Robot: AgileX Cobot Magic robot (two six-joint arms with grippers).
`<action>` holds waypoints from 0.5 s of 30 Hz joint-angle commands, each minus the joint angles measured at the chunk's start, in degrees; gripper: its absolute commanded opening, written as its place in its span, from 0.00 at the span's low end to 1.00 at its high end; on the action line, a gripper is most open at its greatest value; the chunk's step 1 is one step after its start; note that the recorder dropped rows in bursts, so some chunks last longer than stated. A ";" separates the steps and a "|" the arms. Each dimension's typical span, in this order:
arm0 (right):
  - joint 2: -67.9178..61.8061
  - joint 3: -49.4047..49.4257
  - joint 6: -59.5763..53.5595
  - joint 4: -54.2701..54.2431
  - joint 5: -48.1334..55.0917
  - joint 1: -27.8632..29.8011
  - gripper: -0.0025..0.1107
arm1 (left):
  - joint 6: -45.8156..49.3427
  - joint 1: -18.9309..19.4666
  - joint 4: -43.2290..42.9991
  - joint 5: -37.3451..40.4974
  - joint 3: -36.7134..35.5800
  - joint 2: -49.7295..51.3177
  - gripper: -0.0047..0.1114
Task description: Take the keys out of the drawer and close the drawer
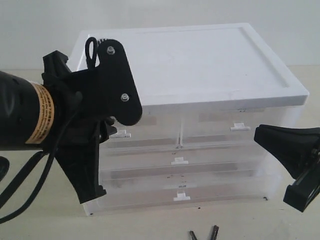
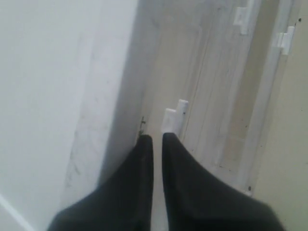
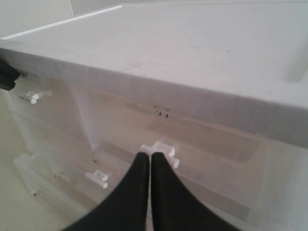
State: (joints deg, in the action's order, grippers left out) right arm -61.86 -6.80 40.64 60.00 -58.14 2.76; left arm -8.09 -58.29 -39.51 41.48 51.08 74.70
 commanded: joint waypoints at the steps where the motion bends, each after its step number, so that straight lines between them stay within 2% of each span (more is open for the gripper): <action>1: -0.06 -0.31 0.08 0.63 -0.48 0.13 0.02 | -4.71 0.07 -2.51 0.71 -0.01 -0.52 0.08; 2: -0.06 -0.31 0.08 0.63 -0.48 0.13 0.02 | -2.31 -0.90 2.42 -0.65 -0.01 -1.05 0.08; 4: -0.06 -0.31 0.19 0.61 -0.48 0.13 0.02 | 10.18 -5.11 16.68 -2.51 -0.01 -1.79 0.08; 5: -0.06 -0.31 0.19 0.61 -0.48 0.13 0.02 | 19.86 -7.20 25.17 -3.46 -0.72 -1.18 0.08; 7: -0.06 -0.31 0.19 0.61 -0.48 0.13 0.02 | 21.00 -8.25 26.53 -9.15 -4.25 2.03 0.08; 9: -0.06 -0.31 0.19 0.61 -0.48 0.13 0.02 | 19.13 -8.25 23.72 -10.96 -6.15 7.36 0.08; 15: -0.06 -0.31 0.19 0.61 -0.48 0.13 0.02 | 11.36 -7.18 20.46 -18.87 -6.15 16.47 0.08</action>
State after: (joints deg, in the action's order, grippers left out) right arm -61.86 -6.80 40.89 60.22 -58.14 2.76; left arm 6.60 -66.20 -17.39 26.25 44.97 87.95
